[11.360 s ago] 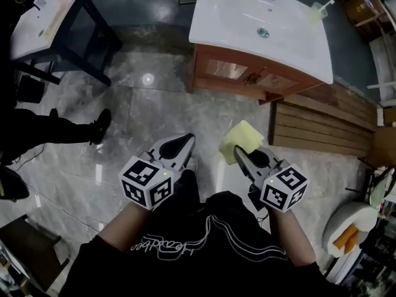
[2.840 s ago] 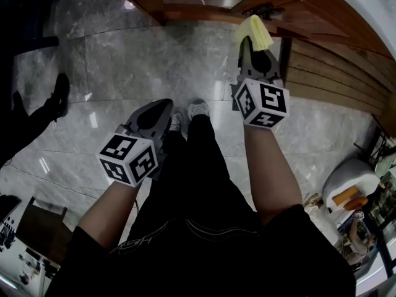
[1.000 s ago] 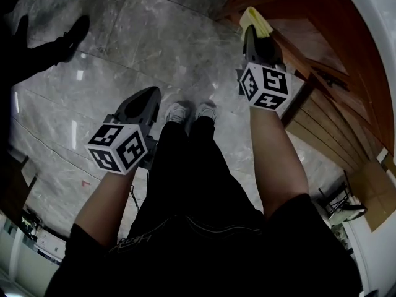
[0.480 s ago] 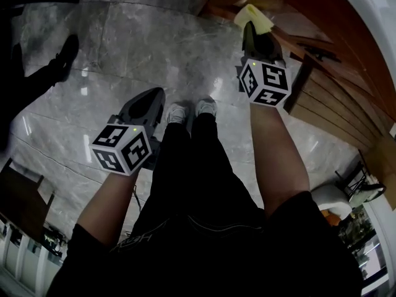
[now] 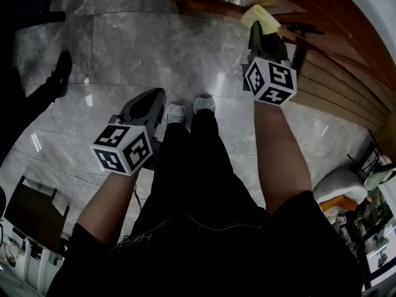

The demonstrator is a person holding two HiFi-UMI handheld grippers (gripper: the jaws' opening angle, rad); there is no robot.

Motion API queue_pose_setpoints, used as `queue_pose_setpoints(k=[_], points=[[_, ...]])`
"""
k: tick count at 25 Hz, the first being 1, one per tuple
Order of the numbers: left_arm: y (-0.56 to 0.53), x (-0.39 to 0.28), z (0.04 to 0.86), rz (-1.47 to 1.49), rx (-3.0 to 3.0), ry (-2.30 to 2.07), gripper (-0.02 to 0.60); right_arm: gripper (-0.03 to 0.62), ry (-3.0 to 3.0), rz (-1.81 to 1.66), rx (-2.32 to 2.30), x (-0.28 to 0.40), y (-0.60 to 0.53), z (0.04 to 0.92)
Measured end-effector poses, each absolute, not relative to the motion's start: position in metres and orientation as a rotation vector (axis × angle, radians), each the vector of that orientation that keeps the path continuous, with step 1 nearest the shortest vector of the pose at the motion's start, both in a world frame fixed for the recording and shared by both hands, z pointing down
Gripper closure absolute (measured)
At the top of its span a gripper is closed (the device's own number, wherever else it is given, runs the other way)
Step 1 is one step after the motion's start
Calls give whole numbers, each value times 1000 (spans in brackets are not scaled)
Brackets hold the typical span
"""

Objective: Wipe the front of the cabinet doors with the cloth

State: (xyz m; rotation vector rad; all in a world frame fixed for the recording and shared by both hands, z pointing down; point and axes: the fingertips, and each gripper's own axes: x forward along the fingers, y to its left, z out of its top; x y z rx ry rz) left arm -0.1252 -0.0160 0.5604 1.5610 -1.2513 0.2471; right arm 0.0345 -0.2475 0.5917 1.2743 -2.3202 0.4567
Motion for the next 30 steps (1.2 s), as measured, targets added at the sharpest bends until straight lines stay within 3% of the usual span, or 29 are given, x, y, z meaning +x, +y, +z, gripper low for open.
queue_pose_setpoints(k=[11, 21, 30], points=[[-23, -88, 560, 301, 1636, -1167, 575, 553, -2239, 490, 1433, 107, -244, 590], [-20, -75, 554, 348, 1725, -1092, 575, 553, -2214, 479, 1485, 123, -203, 576], [-12, -66, 486, 386, 1878, -1027, 575, 553, -2384, 639, 1249, 112, -93, 467]])
